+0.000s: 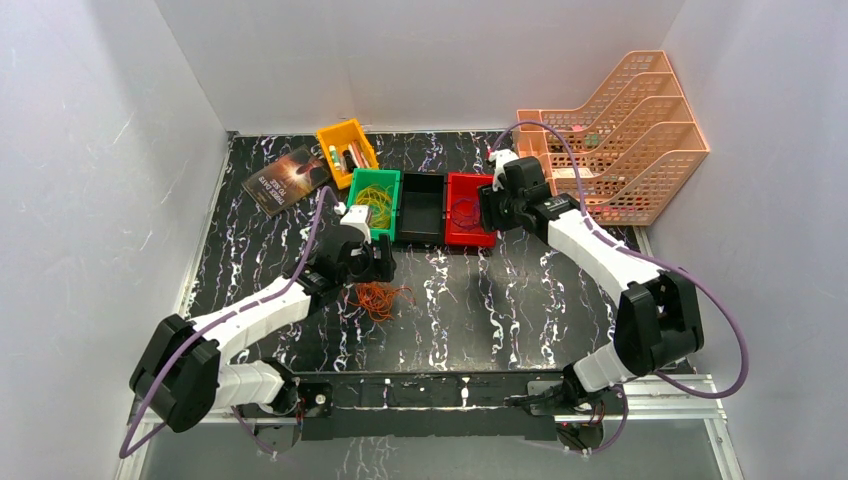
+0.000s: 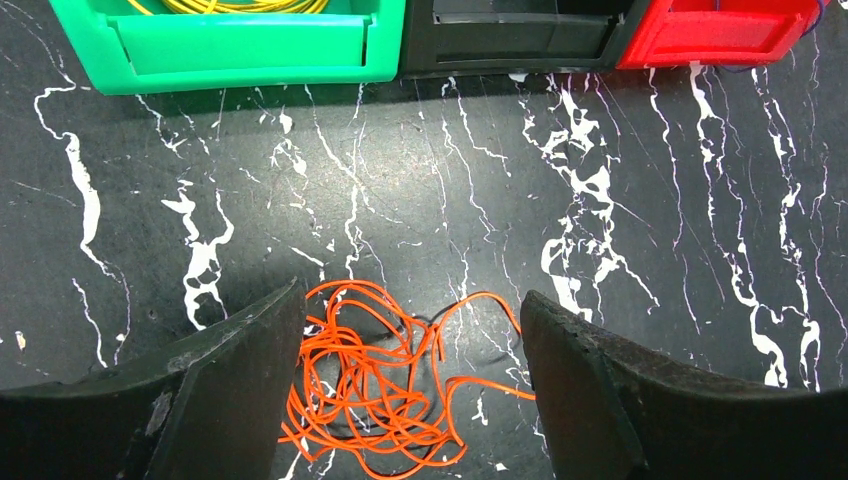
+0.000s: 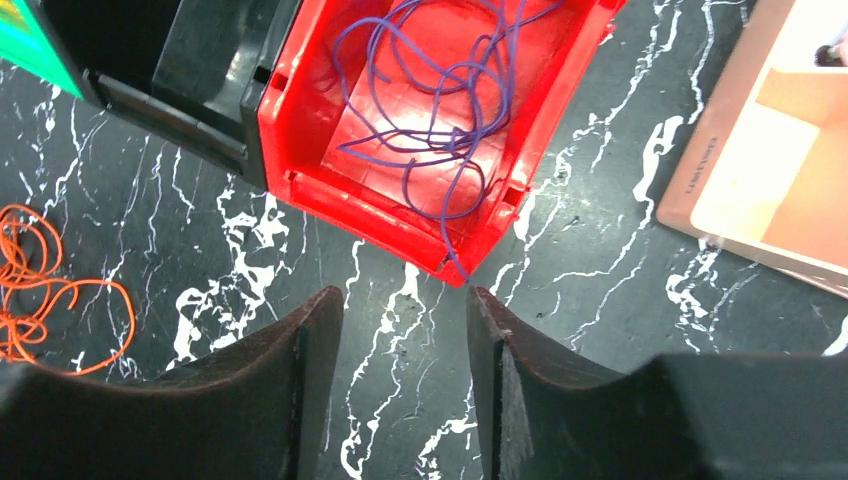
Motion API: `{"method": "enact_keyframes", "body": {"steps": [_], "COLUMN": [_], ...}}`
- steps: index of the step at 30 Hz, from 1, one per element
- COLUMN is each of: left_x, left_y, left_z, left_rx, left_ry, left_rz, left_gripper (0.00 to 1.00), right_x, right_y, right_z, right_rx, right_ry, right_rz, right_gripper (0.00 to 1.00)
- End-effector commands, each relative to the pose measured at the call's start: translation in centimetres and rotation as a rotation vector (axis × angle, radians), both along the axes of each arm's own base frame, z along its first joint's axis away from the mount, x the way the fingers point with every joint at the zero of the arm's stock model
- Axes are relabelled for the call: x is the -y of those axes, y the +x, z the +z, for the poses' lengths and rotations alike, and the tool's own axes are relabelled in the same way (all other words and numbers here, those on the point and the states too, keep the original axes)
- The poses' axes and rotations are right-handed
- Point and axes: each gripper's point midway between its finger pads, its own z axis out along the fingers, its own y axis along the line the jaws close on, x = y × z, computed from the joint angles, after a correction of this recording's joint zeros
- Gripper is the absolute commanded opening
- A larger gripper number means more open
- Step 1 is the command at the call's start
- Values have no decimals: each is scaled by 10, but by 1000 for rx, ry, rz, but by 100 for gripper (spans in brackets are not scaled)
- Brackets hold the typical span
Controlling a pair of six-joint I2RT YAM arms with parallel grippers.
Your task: Untangle the cables
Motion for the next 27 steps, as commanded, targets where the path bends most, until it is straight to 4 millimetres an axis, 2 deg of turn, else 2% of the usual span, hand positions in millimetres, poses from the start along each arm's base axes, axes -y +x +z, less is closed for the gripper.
{"method": "enact_keyframes", "body": {"steps": [1, 4, 8, 14, 18, 22, 27], "left_x": [9, 8, 8, 7, 4, 4, 4], "left_y": [7, 8, 6, 4, 4, 5, 4], "left_z": [12, 12, 10, 9, 9, 9, 8], "left_rx": [9, 8, 5, -4, 3, 2, -2], "left_ry": [-20, -19, -21, -13, -1, 4, 0], "left_rz": [-7, -3, -2, -7, -4, -4, -4], "left_gripper": [78, 78, 78, 78, 78, 78, 78], "right_x": [-11, -12, -25, -25, -23, -19, -17], "right_y": [-2, 1, 1, 16, 20, 26, 30], "right_z": [5, -3, -14, -26, -33, -31, -41], "right_rx": [29, 18, 4, -21, -33, -3, -25], "right_ry": [29, 9, 23, -130, -234, -319, -406], "right_rz": [80, 92, 188, 212, 214, 201, 198], "right_gripper": [54, 52, 51, 50, 49, 49, 46]}}
